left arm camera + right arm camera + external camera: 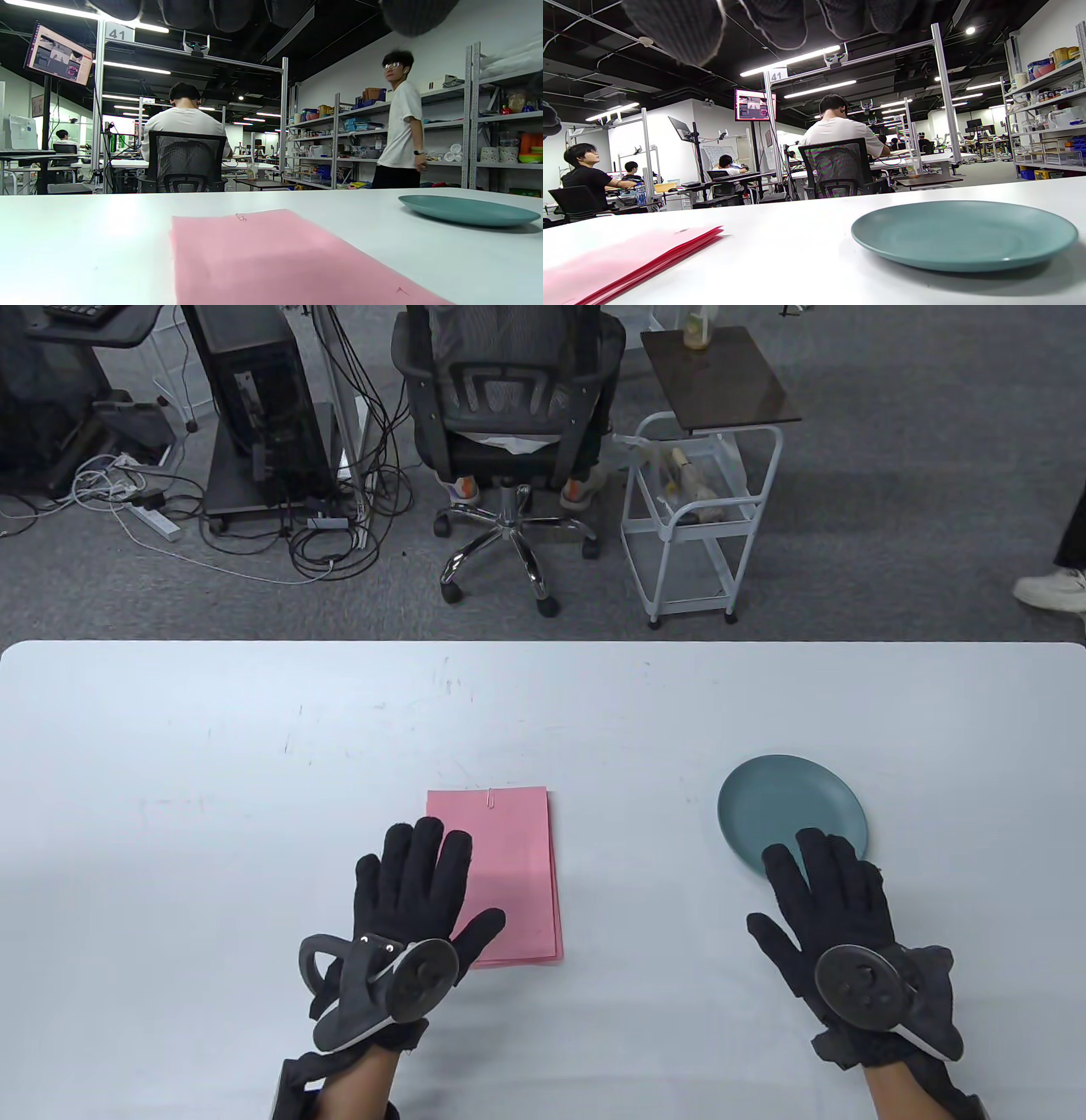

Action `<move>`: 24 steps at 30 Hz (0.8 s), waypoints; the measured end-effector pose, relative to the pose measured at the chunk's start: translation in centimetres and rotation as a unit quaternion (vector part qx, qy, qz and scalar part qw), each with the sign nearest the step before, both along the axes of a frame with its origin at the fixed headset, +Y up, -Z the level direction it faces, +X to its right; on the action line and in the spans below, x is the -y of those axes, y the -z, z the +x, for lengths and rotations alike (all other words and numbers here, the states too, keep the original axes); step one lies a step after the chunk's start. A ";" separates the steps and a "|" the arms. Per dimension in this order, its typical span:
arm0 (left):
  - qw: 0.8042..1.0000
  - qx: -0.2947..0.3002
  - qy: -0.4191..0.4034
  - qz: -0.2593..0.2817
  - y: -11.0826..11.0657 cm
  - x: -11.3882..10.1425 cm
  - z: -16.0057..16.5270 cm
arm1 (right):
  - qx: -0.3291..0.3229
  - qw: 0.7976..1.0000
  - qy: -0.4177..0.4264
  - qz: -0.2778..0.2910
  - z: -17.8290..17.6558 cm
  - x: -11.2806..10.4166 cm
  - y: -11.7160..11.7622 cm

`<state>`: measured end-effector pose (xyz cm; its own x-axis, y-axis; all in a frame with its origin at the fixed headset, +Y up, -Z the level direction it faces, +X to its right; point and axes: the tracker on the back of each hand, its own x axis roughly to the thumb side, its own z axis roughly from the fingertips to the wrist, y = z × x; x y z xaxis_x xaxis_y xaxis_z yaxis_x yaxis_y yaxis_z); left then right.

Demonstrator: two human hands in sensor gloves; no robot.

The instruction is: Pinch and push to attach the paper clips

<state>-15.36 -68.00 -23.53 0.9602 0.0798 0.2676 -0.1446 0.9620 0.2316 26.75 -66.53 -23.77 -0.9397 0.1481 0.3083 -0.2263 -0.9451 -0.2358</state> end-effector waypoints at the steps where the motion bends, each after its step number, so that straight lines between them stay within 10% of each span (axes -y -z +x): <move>1: 1.000 -0.001 -0.003 0.000 0.0 -0.1 -0.1 | -0.001 1.000 0.000 -0.001 0.0 0.0 0.0; 24: 1.000 -0.007 0.004 0.005 -0.3 -0.8 -0.6 | -0.018 0.999 -0.013 -0.023 -0.7 0.7 0.4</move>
